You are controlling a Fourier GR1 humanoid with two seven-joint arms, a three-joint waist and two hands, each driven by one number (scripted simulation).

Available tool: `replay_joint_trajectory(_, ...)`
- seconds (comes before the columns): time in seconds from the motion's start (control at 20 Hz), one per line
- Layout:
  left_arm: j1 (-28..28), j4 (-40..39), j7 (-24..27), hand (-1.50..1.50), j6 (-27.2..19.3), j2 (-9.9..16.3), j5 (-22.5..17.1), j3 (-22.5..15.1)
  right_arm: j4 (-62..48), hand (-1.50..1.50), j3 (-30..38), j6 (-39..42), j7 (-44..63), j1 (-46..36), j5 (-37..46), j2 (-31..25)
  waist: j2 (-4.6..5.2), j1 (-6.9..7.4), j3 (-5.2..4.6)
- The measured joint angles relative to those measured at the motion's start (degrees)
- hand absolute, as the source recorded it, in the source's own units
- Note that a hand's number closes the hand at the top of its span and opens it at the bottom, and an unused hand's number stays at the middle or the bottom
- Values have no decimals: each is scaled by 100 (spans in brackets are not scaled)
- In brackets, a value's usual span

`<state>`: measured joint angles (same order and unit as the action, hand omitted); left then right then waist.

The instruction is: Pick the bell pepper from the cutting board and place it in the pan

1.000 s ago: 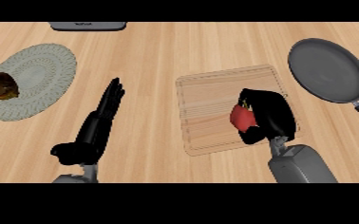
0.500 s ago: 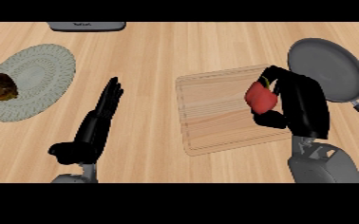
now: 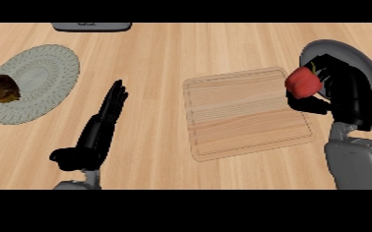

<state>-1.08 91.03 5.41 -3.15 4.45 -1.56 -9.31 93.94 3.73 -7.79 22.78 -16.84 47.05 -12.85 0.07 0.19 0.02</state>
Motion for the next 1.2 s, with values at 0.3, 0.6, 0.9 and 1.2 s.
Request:
replay_joint_trajectory(0.3, 13, 117, -73, 0, 25, -52, 20, -46, -1474, 150, 874, -804, -1031, -409, -244, -453, 16, 46, 3)
replay_joint_trajectory(0.6, -95, 56, -86, 0, 90, -38, 8, 4, -3190, 150, 1486, -1873, -2040, -1059, -163, -954, 41, 105, 9)
replay_joint_trajectory(0.9, -193, -8, -59, 0, 33, -171, 78, -73, -4985, 150, 2231, -2469, -3305, -1852, -794, -1461, 74, 179, 16)
replay_joint_trajectory(1.2, -161, -28, 24, 0, 138, -122, 76, -77, -6467, -150, 2662, -2493, -4090, -2411, -1097, -2011, 116, 297, 22)
